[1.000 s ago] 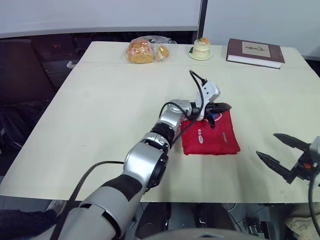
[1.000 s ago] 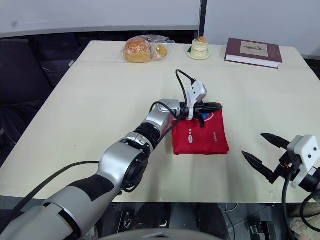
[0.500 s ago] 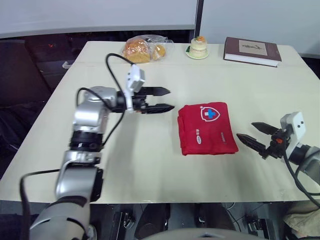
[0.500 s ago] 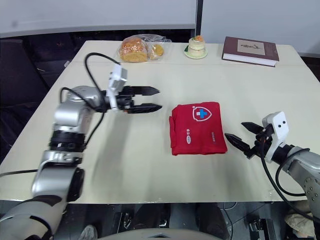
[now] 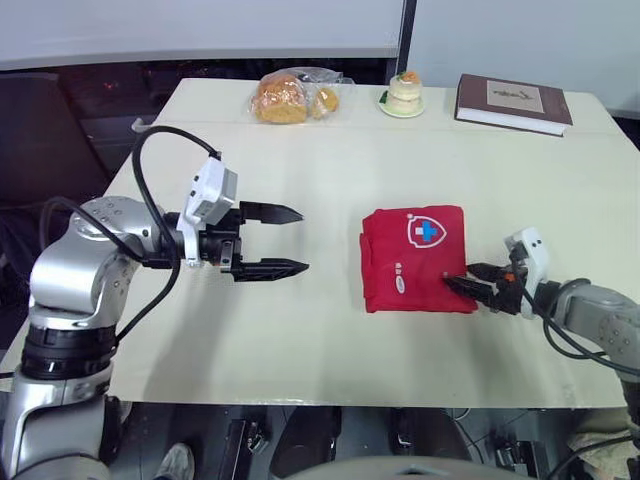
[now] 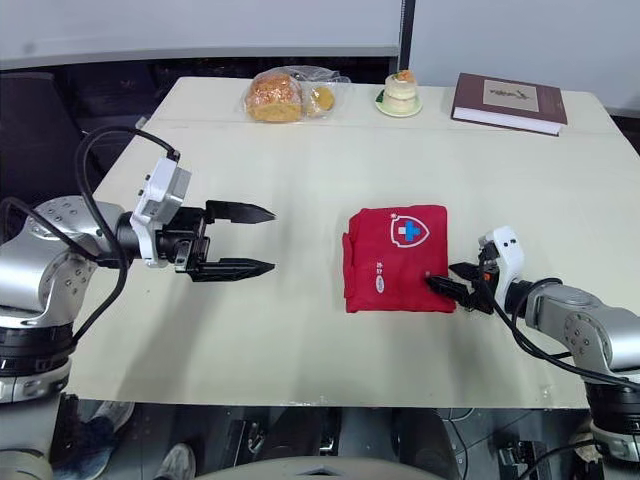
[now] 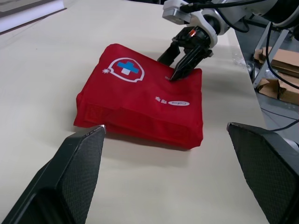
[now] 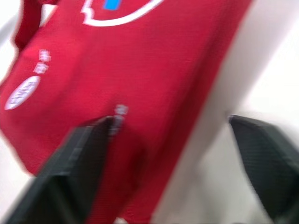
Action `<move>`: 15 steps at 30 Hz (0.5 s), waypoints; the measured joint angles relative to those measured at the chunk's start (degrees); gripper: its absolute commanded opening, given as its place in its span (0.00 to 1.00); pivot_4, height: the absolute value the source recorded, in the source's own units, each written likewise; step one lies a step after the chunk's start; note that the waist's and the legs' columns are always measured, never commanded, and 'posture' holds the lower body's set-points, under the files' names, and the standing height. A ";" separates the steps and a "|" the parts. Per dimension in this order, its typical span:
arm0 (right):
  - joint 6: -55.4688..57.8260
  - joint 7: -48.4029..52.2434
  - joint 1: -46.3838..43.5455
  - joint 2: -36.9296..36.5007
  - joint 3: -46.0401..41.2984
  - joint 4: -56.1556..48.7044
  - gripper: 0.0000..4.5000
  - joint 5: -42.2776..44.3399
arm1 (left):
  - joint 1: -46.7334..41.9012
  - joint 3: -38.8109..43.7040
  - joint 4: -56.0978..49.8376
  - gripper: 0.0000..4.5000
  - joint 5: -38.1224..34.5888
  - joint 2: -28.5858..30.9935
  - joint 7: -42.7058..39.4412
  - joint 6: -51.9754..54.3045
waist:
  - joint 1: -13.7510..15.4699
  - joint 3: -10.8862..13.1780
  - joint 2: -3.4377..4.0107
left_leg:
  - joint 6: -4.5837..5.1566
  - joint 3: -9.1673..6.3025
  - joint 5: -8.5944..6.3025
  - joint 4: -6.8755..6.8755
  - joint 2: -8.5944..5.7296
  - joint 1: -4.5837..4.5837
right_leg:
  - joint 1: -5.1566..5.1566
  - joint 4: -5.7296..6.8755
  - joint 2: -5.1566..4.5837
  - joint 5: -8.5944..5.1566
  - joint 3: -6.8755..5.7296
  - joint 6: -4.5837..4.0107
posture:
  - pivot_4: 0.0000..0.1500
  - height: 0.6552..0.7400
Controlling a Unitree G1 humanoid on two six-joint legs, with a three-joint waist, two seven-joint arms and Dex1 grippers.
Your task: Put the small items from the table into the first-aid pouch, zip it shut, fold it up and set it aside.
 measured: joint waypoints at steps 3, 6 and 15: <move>0.77 0.12 -0.26 1.55 -0.30 0.02 0.28 0.56 | 1.05 0.61 -1.92 1.00 -1.78 0.51 1.58 1.32 | -0.10 0.00 0.00 | 0.00 0.00 0.00 -0.01 0.03 0.02 | 0.00 0.01 0.05 0.00 -0.03 -0.01 | 1.00 0.87; 1.60 -0.96 -1.48 3.59 -1.11 0.62 0.02 1.27 | 1.26 0.62 -2.13 1.00 -2.82 0.51 3.21 1.50 | -0.48 0.00 0.00 | -0.01 0.07 0.01 -0.01 0.08 0.07 | 0.00 0.01 0.12 0.05 -0.07 -0.07 | 1.00 0.87; -3.91 -23.85 -11.98 20.10 -12.85 10.60 0.01 -0.68 | -4.21 -0.13 -0.68 1.00 -2.99 -2.52 8.20 0.09 | -0.80 0.05 0.04 | -0.29 0.16 0.17 -0.01 0.01 -0.22 | -0.31 0.05 0.18 0.12 0.02 -0.12 | 1.00 0.87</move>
